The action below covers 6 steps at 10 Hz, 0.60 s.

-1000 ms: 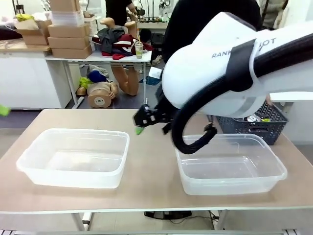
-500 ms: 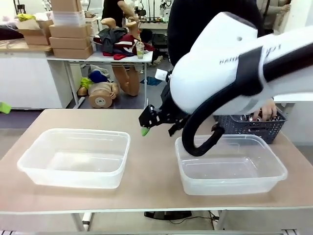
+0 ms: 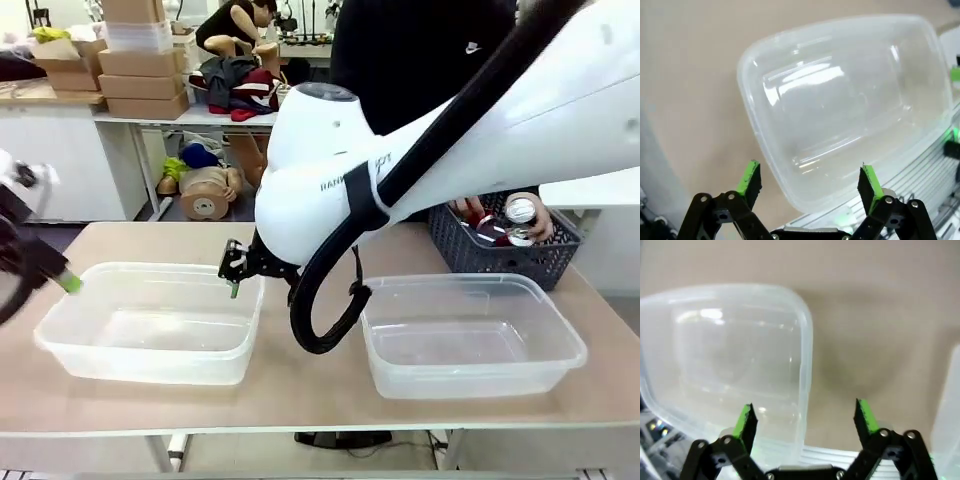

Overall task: Sort the waste into each basket.
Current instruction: Pick up the Organizing box on the left side of the table and lift it.

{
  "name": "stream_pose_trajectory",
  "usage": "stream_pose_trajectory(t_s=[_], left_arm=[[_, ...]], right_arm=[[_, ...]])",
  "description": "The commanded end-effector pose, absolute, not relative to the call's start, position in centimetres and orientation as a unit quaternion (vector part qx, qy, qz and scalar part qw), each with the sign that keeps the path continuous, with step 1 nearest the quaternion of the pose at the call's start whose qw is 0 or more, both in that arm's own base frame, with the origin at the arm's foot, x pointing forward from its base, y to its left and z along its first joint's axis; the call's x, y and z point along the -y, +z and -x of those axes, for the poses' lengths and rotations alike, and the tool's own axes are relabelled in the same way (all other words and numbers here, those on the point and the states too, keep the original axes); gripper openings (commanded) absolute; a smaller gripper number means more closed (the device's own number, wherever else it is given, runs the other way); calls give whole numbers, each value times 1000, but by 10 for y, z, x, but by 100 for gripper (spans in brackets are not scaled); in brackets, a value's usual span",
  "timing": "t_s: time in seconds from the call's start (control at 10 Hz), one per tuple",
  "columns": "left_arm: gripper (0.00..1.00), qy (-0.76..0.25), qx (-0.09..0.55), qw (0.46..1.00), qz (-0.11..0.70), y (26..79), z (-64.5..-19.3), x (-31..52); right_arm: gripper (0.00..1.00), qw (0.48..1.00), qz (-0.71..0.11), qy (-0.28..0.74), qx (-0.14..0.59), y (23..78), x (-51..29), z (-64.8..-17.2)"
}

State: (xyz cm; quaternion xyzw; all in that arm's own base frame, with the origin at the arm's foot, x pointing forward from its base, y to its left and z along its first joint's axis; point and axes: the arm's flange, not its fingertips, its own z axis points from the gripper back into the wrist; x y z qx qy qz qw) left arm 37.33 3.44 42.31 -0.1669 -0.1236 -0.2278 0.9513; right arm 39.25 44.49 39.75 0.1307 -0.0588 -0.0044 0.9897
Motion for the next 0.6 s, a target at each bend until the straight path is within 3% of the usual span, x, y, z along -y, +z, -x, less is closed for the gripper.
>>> stream_pose_trajectory(t_s=[0.0,0.1,0.2,0.4,0.5], left_arm=[[100,-248,100,955,127,407,-388,-29],[100,-228,124,951,167,423,-373,-34],[100,-228,124,951,167,423,-373,-34],[100,-235,105,954,156,408,-380,-31],[100,-222,108,963,111,402,-391,-24]], right_arm=[[100,996,-57,-31,54,395,-479,-412],[100,990,-131,-4,59,398,-445,-393],[100,990,-131,-4,59,398,-445,-393],[100,997,-58,-43,34,380,-467,-405],[100,996,-25,-85,31,380,-483,-405]])
